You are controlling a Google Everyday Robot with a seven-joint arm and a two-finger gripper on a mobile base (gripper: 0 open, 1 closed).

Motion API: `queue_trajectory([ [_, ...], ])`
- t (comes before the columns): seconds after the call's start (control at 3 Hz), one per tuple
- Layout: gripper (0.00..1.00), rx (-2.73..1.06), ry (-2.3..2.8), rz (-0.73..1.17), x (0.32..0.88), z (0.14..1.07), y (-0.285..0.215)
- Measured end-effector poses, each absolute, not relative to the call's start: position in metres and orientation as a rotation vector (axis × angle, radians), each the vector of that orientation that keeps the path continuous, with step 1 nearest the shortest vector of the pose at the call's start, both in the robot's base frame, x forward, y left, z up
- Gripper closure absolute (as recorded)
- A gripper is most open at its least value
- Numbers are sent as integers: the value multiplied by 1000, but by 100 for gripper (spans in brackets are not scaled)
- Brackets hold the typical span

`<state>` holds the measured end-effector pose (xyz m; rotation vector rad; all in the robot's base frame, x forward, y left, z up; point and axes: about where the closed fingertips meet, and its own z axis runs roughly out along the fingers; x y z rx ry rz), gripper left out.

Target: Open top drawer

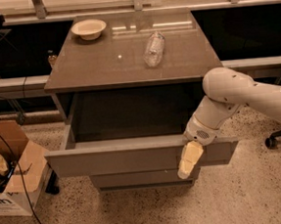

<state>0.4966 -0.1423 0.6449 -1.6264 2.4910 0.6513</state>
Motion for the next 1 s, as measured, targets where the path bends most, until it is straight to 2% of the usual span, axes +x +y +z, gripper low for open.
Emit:
queue_trajectory([
  [1.0,0,-1664,2529,648,470,648,-142],
])
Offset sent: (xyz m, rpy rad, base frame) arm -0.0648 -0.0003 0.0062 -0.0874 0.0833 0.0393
